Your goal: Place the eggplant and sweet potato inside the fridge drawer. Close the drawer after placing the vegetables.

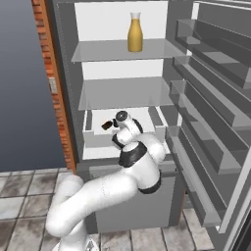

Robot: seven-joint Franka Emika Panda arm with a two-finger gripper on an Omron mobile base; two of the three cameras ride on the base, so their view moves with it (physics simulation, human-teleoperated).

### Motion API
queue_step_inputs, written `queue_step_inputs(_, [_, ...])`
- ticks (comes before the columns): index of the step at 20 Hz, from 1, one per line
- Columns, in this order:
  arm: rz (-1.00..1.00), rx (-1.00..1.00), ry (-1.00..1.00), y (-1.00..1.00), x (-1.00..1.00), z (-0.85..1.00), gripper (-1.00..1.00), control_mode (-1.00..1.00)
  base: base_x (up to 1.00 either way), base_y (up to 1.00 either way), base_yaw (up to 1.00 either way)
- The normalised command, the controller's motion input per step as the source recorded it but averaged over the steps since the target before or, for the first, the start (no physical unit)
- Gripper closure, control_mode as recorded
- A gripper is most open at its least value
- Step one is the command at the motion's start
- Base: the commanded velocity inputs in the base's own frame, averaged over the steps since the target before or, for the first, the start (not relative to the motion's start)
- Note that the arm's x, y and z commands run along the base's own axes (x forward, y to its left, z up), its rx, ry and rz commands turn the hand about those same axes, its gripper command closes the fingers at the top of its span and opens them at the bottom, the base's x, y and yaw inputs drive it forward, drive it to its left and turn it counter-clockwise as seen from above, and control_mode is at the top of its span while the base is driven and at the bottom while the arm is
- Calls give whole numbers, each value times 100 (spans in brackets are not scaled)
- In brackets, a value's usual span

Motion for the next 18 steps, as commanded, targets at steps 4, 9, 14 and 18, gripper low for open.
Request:
queue_step_inputs(4, [0, 5, -5, -3, -14, 27, -100, -100, 0, 0, 0])
queue_step_inputs(9, [11, 14, -2, -2, 88, 6, -100, -100, 0, 0, 0])
queue_step_inputs(14, [19, 14, -8, -1, 100, 0, -100, -100, 0, 0, 0])
queue_step_inputs(18, [7, 7, -5, 0, -14, 22, -100, -100, 0, 0, 0])
